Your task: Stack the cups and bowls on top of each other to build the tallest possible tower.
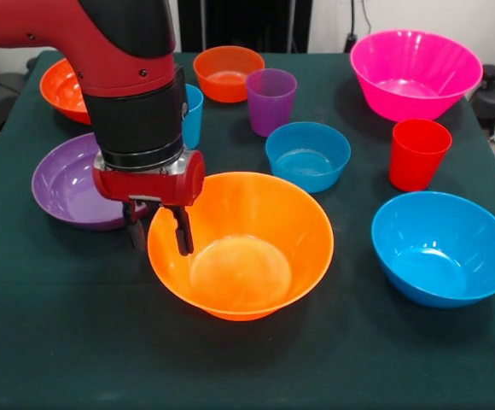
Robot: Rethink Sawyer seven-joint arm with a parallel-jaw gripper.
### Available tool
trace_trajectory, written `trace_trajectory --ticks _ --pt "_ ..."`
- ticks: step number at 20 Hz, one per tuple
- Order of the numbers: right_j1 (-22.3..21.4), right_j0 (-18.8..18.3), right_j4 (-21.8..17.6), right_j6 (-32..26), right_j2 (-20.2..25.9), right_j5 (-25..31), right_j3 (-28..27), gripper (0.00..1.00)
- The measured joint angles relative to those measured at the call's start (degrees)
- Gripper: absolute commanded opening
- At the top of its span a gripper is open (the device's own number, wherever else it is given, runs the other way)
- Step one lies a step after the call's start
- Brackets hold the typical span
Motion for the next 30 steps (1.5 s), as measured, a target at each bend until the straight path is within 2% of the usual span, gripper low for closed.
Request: trace_trajectory --ticks 4,10,11,30 --pt "0.0 0.0 0.0 -1.55 0.0 2.2 -0.7 1.0" --pt "0.01 0.0 -0.01 -2.98 0.01 2.49 -1.48 1.0" --pt "0.01 0.0 -0.01 -3.28 0.0 2.49 -1.69 0.0" --pt "-0.04 0.01 -0.01 -4.0 0.06 2.49 -2.25 0.0"
